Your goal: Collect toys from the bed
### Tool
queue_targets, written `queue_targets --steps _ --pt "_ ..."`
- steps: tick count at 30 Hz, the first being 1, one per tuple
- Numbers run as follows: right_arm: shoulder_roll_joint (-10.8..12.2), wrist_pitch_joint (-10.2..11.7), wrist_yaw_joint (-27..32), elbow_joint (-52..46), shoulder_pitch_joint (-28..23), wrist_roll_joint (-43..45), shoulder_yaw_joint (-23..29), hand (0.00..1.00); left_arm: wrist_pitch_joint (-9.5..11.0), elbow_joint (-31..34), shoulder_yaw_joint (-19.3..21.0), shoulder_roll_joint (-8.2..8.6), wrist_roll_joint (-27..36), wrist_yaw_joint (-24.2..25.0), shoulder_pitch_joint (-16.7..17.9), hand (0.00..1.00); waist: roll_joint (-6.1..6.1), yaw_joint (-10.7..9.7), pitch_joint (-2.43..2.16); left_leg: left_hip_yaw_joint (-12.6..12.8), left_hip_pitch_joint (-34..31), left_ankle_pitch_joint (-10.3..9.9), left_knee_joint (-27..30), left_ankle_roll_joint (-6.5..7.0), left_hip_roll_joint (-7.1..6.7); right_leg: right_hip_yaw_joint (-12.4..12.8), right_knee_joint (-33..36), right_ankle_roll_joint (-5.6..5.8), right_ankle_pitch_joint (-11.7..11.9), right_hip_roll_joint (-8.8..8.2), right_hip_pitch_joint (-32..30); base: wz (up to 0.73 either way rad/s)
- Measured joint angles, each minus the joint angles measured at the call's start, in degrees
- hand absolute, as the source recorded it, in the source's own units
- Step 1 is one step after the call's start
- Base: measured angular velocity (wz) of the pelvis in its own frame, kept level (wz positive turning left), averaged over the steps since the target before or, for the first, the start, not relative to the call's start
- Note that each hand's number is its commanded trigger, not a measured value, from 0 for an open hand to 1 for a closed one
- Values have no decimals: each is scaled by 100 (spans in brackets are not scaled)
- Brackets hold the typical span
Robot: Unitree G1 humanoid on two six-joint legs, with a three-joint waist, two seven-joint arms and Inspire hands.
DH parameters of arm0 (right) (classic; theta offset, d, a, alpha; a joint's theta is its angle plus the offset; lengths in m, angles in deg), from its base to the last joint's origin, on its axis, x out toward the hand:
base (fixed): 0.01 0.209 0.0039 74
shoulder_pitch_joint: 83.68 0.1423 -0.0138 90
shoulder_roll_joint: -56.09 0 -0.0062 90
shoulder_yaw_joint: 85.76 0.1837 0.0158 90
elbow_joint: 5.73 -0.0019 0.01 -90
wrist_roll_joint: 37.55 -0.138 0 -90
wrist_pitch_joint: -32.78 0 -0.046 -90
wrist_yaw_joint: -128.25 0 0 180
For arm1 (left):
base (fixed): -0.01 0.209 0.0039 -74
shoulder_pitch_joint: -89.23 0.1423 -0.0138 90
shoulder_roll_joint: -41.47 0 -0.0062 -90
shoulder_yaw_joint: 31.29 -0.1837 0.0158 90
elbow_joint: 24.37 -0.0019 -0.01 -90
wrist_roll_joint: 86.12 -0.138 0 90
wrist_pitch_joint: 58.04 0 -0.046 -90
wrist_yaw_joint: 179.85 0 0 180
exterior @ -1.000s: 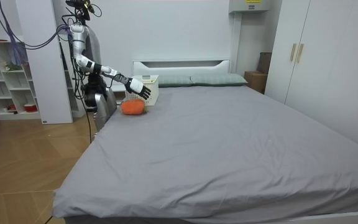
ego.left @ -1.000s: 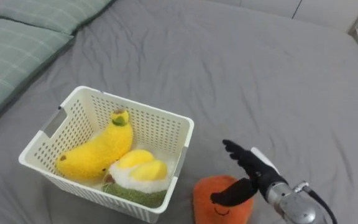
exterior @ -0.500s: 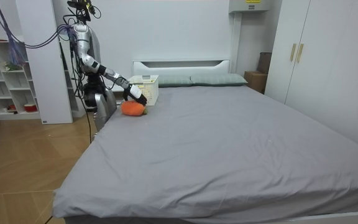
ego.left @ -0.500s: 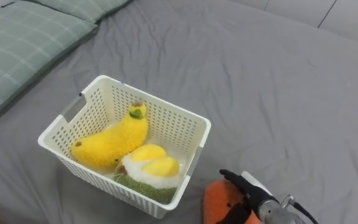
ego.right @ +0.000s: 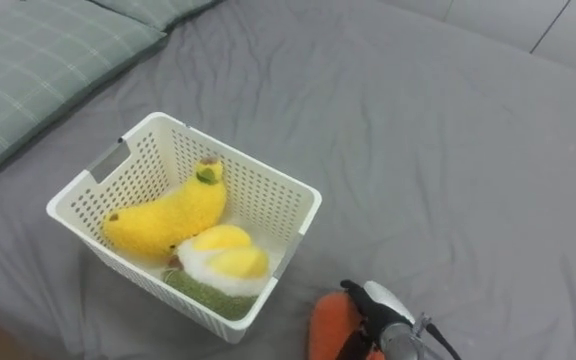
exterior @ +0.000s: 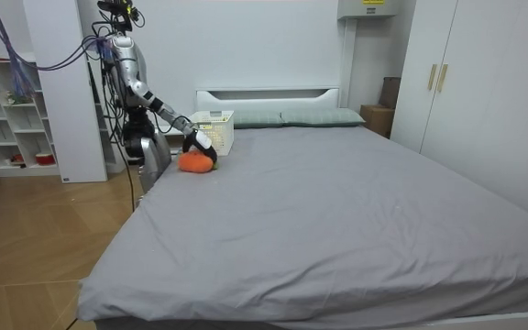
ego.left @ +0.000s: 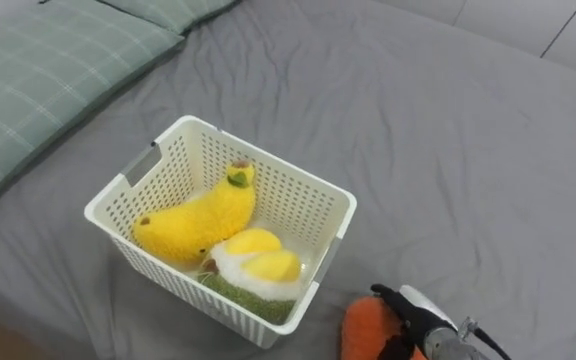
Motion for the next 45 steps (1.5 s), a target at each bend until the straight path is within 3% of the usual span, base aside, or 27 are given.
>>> queue_targets --steps 9,19,21,23,31,35,39,41,45 --pt "-14 35 322 514 320 399 -3 100 -28 -51 -17 -3 -39 0 139 0 10 133 21 -123 -8 27 0 -9 -28 -157 -6 13 -13 -19 51 8" --pt "-36 109 573 652 307 541 57 100 1 -6 -66 -24 -64 24 108 0 7 83 22 -134 38 72 -22 34 -83 -196 4 36 -27 -84 94 1" --pt "-79 127 617 633 307 530 58 100 0 -7 -65 -57 -58 19 101 0 9 60 41 -128 96 73 -26 38 -90 -188 9 44 -32 -94 150 0" --pt "-136 118 623 553 307 555 100 100 2 12 -57 -96 -58 2 58 0 -31 17 26 -129 100 73 -26 38 -91 -165 9 44 -32 -91 152 0" --pt "-412 130 759 -1375 164 575 1063 100 41 15 387 -134 -65 2 3 0 -5 -469 25 -12 206 78 -49 42 -76 -27 11 45 -31 -80 165 -8" --pt "-572 164 928 -2226 129 347 1451 100 228 21 437 -139 -63 -7 61 0 -3 -530 -1 265 386 78 -209 47 -17 265 16 44 -26 -50 154 -32" --pt "-616 177 924 -3498 49 -13 1712 100 365 -42 596 -132 -58 -3 21 0 -2 -791 -15 325 412 77 -272 44 -2 336 8 44 -25 -33 150 -12" --pt "-629 238 917 -3804 48 -193 1829 100 470 -158 616 -132 -57 -3 -11 0 0 -821 -20 393 472 77 -331 44 6 413 10 44 -25 -26 153 -16" --pt "-673 243 841 -4400 55 -202 2035 100 470 -203 618 -124 -66 -2 -3 0 4 -873 -34 438 509 75 -362 45 8 466 11 45 -25 -25 144 -9"
